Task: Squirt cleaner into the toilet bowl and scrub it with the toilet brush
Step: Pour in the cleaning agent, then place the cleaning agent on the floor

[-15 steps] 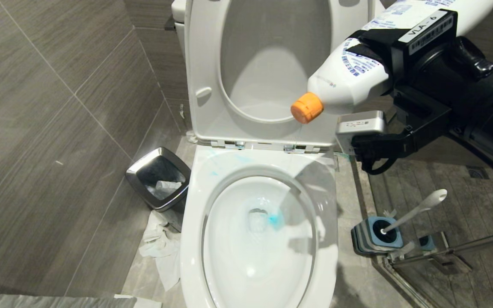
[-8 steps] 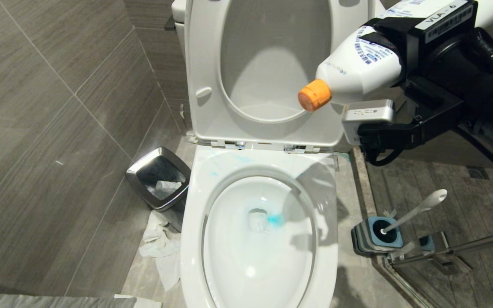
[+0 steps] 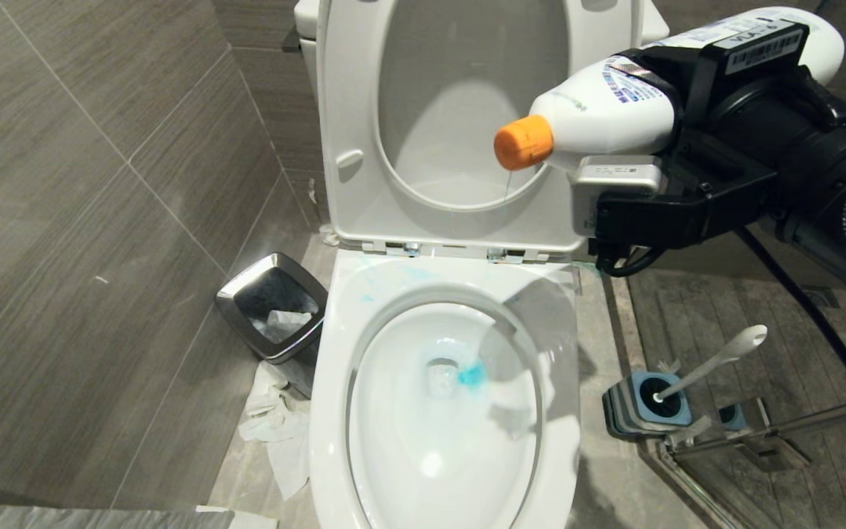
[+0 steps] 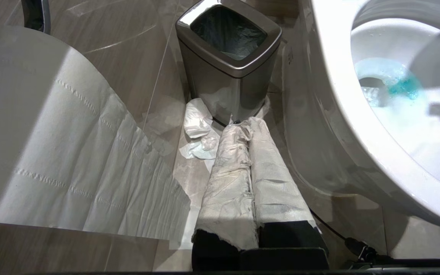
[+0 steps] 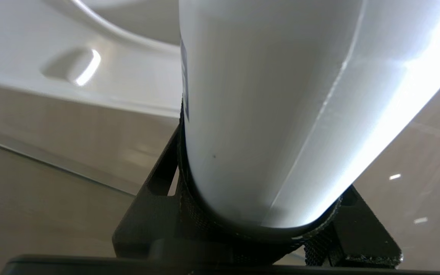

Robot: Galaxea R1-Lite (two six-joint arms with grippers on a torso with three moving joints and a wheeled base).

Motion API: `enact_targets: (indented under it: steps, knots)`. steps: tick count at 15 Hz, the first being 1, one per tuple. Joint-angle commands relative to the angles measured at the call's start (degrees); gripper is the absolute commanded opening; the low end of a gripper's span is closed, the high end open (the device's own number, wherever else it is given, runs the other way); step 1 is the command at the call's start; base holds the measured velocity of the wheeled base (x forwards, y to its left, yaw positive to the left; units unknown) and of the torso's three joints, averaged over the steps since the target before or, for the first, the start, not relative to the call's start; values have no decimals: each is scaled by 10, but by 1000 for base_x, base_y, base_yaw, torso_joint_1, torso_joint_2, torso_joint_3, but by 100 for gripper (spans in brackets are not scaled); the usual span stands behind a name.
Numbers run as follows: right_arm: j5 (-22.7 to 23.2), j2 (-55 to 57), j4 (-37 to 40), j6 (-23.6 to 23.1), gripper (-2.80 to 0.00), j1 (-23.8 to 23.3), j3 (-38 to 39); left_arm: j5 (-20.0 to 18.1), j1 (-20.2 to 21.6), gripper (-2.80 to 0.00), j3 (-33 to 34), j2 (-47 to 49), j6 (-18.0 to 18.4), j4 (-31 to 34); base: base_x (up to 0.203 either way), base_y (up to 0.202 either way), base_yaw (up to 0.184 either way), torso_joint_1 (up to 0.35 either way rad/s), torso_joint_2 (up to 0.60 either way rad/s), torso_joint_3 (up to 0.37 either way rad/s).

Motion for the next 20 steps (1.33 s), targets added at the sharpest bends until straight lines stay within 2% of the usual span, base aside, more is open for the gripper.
enact_targets:
  steps: [1,3,7,9,12,16,20]
  knots:
    - [-2,6,-1,25,-280,0,0,0,0,-280,4,1,0,0,0,0,0,0,0,0]
    - [-2,8,1,72,-280,0,-1,0,0,-280,4,1,0,0,0,0,0,0,0,0]
    - [-6,23,6,194,-280,0,-17,0,0,-280,4,1,0,0,0,0,0,0,0,0]
    - [-14,22,34,248,-280,0,-36,0,0,-280,4,1,0,0,0,0,0,0,0,0]
    - [-15,15,124,325,-280,0,-85,0,0,-280,4,1,0,0,0,0,0,0,0,0]
    - [-14,-3,299,446,-280,0,-173,0,0,-280,4,1,0,0,0,0,0,0,0,0]
    - [-13,-29,425,515,-280,0,-233,0,0,-280,4,1,0,0,0,0,0,0,0,0]
